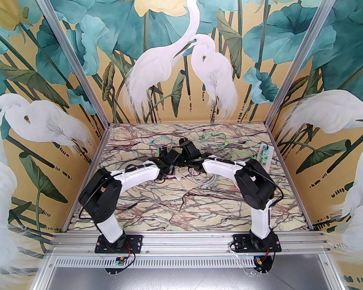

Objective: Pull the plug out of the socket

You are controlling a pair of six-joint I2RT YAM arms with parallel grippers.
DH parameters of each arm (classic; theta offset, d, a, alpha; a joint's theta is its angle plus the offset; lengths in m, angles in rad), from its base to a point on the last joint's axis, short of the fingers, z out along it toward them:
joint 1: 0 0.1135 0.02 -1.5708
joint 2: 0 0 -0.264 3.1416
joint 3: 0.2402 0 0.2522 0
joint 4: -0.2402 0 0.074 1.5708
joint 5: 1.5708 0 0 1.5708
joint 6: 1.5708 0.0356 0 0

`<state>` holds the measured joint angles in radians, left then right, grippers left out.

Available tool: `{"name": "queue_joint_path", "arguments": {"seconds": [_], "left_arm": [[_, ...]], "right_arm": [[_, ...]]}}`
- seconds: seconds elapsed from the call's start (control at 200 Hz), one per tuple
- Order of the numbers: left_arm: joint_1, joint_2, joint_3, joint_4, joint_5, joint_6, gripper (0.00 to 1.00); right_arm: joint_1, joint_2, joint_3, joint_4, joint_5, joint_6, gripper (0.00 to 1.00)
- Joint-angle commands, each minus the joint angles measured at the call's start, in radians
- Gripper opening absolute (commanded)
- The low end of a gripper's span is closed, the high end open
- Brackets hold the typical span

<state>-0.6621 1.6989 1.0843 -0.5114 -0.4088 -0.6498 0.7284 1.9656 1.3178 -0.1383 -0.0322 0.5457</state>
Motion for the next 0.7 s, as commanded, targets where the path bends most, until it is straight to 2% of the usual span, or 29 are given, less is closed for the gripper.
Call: {"name": "queue_joint_path", "arguments": {"seconds": [0.0, 0.28, 0.58, 0.695], "left_arm": [[0.023, -0.088, -0.029, 0.124, 0.162, -0.041, 0.11], [0.031, -0.086, -0.034, 0.102, 0.147, -0.037, 0.11], [0.033, -0.143, 0.000, -0.025, 0.024, -0.011, 0.11], [0.061, -0.191, -0.006, -0.057, 0.001, 0.012, 0.12]], "right_arm": [[0.019, 0.090, -0.032, -0.155, -0.015, -0.027, 0.35], [0.020, 0.092, -0.031, -0.155, -0.016, -0.024, 0.35], [0.020, 0.084, -0.034, -0.158, 0.001, -0.025, 0.35], [0.019, 0.080, -0.037, -0.156, 0.004, -0.024, 0.35]]}}
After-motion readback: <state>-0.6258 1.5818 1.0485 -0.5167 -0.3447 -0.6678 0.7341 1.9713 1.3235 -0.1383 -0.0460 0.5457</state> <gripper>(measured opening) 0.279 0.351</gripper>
